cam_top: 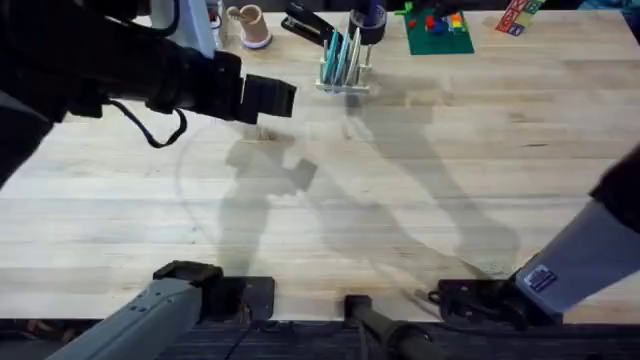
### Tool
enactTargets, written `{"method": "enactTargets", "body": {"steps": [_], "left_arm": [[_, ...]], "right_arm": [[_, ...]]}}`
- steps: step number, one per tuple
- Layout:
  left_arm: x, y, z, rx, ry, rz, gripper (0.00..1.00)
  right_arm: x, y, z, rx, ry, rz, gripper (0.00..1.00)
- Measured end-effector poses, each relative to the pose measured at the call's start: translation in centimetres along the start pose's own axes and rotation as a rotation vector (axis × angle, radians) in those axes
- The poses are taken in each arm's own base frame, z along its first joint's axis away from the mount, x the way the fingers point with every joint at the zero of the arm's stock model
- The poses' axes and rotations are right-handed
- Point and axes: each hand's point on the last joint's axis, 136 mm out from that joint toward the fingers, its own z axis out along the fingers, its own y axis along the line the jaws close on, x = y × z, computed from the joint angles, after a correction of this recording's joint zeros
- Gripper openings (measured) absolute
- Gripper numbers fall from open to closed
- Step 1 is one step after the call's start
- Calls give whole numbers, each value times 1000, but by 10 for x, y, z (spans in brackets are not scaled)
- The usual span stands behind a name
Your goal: Pick up the plates from the table one by one and place each into a slot on the dish rack.
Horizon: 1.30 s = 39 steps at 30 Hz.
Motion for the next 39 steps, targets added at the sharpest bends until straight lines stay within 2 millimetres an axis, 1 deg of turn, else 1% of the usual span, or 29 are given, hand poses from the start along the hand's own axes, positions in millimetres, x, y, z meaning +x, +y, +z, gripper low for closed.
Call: {"method": "enactTargets", "body": {"steps": [4,6,10,14,18,22,28,30,33,39], "left_arm": [[0,0,0,0,0,0,996],[0,0,0,0,0,0,996],[0,0,0,0,0,0,996],[0,0,0,0,0,0,995],[0,0,0,0,0,0,995],[0,0,0,0,0,0,995],[0,0,0,0,0,0,996],[0,0,0,0,0,0,996],[0,0,0,0,0,0,995],[0,0,0,0,0,0,995]], "right_arm": [[7,-6,-23,-54,24,-59,994],[13,-9,-33,-78,47,-91,994],[31,-22,-50,-91,107,-141,994],[47,-36,-58,-71,172,-179,993],[59,-46,-62,-47,218,-204,992],[60,-55,-74,-47,200,-198,992],[76,-86,-97,-68,129,-169,992],[81,-92,-101,-89,94,-153,992],[93,-99,-101,-126,55,-134,992],[121,-97,-91,-229,27,-128,995]]}}
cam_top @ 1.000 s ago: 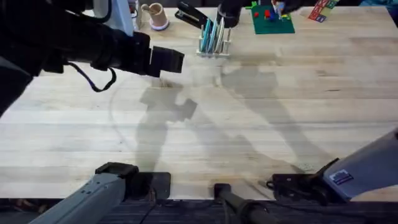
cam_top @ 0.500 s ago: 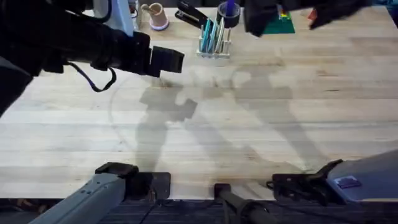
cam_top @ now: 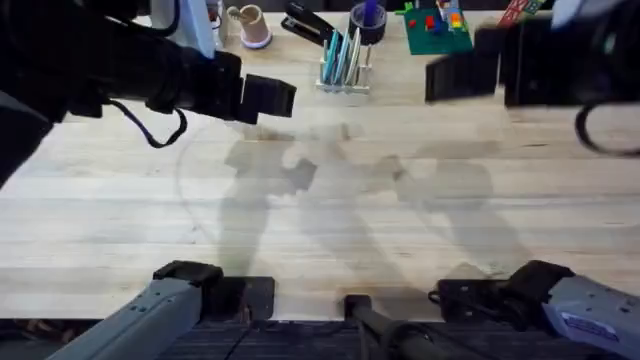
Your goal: Pick up the plates from the table one by one and place each into a slot on the dish rack.
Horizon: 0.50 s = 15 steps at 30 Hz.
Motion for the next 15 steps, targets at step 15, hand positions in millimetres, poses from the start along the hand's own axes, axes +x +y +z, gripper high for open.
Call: {"method": "enactTargets", "body": {"steps": [15], "left_arm": [[0,0,0,0,1,0,995]], "right_arm": [[34,5,29,-41,91,-24,995]]}}
